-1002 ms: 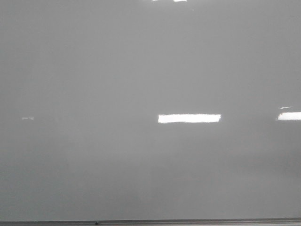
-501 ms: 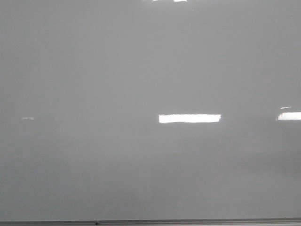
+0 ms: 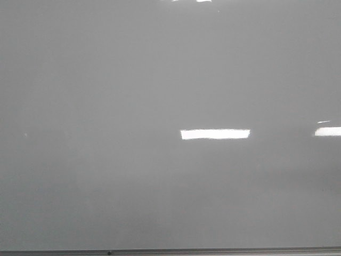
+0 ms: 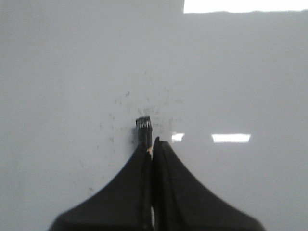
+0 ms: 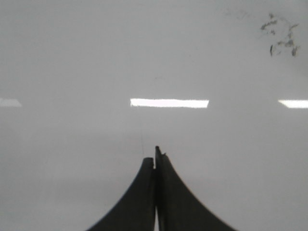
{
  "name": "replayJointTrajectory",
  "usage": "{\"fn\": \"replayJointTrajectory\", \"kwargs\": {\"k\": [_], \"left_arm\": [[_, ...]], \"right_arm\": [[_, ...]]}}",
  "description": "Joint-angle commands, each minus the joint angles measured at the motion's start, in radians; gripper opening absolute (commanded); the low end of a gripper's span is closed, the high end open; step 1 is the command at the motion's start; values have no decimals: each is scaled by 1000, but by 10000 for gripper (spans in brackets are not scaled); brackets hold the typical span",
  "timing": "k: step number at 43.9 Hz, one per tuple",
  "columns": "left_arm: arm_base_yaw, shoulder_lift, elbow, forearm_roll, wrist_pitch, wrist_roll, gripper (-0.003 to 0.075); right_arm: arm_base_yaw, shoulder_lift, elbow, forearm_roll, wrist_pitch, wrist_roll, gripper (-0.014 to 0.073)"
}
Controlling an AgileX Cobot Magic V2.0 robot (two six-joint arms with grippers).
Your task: Write number 8 on whiteboard
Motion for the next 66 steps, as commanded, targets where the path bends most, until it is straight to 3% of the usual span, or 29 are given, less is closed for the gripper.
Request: {"fn": "replayJointTrajectory", "kwargs": {"k": [1, 8, 13, 20, 29, 32, 35, 40, 44, 50, 57, 66], "left_arm": [[-6, -13, -18, -7, -175, -8, -21], [-6, 19, -151, -3, -125, -8, -21], [-6, 118, -275, -3, 40, -8, -21], [-6, 320, -404, -3, 228, -8, -21], [-8, 482, -428, -3, 192, -6, -13], [-8, 505, -428, -3, 185, -6, 44], [-8, 520, -428, -3, 182, -6, 190], [-8, 534, -426, -3, 180, -6, 490], [-8, 536, -426, -3, 180, -6, 624], [-8, 540, -426, -5, 169, -6, 638], [-8, 632, -428, -10, 197, -6, 638], [-8, 918, -533, -49, 322, -6, 638]], "right_arm": [[0, -16, -38, 18, -104, 3, -67], [0, 3, -219, 48, 73, 3, -67], [0, 80, -343, 49, 166, 3, -67], [0, 241, -448, 50, 188, 3, -67], [1, 380, -464, 50, 184, 3, -67], [2, 394, -464, 50, 184, 3, -60], [2, 400, -461, 50, 180, 3, -2], [2, 401, -459, 50, 180, 3, 213], [2, 401, -459, 50, 180, 3, 419], [2, 401, -459, 50, 180, 3, 542], [2, 401, -459, 52, 180, 3, 540], [7, 401, -459, 52, 180, 3, 540]]}}
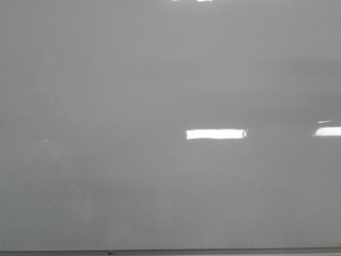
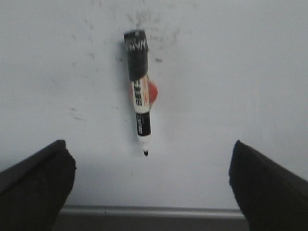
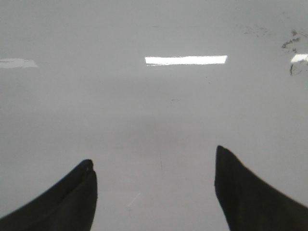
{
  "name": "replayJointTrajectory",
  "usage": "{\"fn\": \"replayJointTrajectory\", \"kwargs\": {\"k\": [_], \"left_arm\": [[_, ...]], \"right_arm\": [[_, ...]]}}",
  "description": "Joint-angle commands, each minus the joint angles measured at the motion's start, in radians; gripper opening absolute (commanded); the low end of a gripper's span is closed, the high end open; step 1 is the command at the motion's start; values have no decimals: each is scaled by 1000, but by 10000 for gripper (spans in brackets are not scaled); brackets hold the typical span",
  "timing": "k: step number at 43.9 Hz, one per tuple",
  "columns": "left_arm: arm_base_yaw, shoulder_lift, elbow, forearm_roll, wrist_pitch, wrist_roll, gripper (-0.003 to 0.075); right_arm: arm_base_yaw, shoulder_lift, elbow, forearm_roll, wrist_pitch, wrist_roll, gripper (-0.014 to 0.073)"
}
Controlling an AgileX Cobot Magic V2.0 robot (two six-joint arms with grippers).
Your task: Write number 8 on whiteboard
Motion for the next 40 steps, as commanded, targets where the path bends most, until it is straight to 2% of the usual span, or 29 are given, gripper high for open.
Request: {"fn": "replayJointTrajectory", "kwargs": {"k": [1, 14, 27, 33, 35, 40], "left_arm": [[-8, 131, -93, -17, -4, -6, 638], [46, 416, -207, -17, -78, -33, 638], [9, 573, -221, -17, -194, -27, 626], [2, 625, -221, -15, -277, -27, 536], [2, 636, -221, -13, -296, -27, 484], [2, 648, -221, -13, -304, -27, 391]], "right_arm": [[3, 15, -32, 5, -75, 3, 540], [3, 15, -32, 15, -74, 3, 540], [3, 15, -32, 20, -74, 3, 540], [3, 15, -32, 20, -74, 3, 540], [3, 15, -32, 20, -74, 3, 540], [3, 15, -32, 20, -74, 3, 540]]}}
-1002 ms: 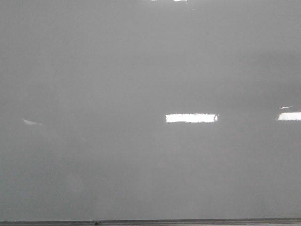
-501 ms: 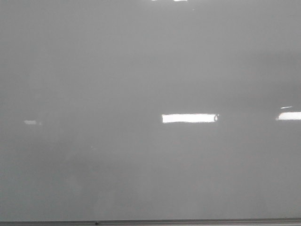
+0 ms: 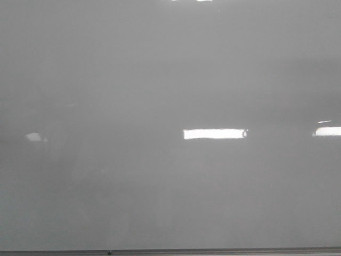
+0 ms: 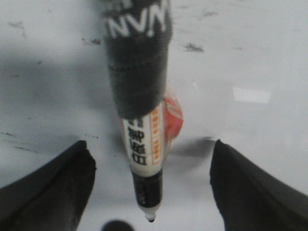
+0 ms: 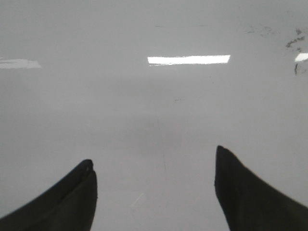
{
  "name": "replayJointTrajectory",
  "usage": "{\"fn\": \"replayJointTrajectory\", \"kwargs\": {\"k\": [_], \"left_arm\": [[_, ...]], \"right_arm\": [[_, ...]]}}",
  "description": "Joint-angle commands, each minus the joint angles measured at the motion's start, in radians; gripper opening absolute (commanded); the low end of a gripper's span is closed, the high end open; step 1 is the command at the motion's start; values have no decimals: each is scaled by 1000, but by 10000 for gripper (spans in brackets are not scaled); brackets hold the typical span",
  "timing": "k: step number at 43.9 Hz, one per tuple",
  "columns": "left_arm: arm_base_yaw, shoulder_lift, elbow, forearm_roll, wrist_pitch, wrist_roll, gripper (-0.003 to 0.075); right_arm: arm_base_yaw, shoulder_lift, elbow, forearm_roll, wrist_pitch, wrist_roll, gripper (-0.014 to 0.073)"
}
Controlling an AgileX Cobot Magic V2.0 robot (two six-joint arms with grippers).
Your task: Write number 8 on whiteboard
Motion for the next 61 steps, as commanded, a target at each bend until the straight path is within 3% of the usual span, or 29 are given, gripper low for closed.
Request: {"fn": "replayJointTrajectory", "kwargs": {"k": [1, 23, 34, 41, 50, 61], "left_arm": [[-6, -20, -29, -5, -74, -3, 379], [-6, -22, -29, -5, -66, -3, -20], [-26, -141, -59, -5, 116, -3, -20], [-100, -231, -132, -5, 320, 29, -20], [-279, -287, -165, -20, 353, 158, -20], [-585, -384, -165, -20, 351, 361, -20]], "right_arm": [[0, 15, -32, 10, -74, 3, 540], [0, 15, -32, 10, -74, 3, 540], [0, 15, -34, 27, -64, 3, 540], [0, 51, -99, 45, 67, -28, 540], [72, 206, -254, 144, 205, -170, 540], [257, 423, -479, 316, 431, -527, 540]]}}
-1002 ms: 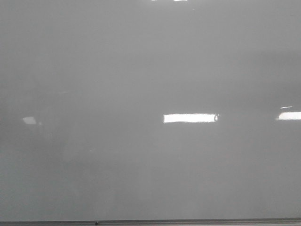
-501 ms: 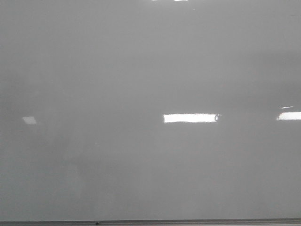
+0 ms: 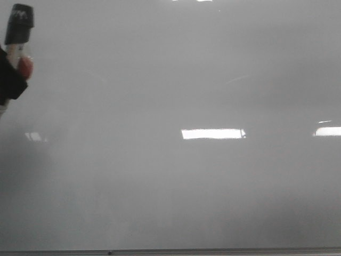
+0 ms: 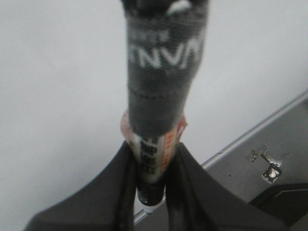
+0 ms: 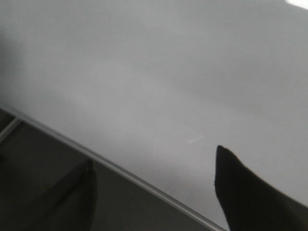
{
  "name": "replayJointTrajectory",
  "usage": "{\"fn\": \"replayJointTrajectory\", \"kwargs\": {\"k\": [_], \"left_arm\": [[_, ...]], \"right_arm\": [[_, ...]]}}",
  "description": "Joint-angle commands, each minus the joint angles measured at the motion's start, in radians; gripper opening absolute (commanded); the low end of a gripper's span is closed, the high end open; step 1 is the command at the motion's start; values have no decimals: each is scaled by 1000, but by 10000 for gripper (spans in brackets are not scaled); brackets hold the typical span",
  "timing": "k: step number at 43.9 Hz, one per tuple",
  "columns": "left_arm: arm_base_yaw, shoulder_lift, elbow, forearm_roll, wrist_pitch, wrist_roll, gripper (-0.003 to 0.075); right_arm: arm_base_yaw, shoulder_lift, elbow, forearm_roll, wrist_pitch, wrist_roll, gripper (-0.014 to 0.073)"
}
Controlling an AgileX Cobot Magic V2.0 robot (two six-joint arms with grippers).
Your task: Write number 8 on whiteboard
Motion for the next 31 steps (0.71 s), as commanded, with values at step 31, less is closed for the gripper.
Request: {"fn": "replayJointTrajectory", "kwargs": {"k": [31], "left_arm": [[-493, -93, -36, -12, -80, 131, -21]], "right_arm": [[603, 519, -506, 109, 204, -358, 540]]}}
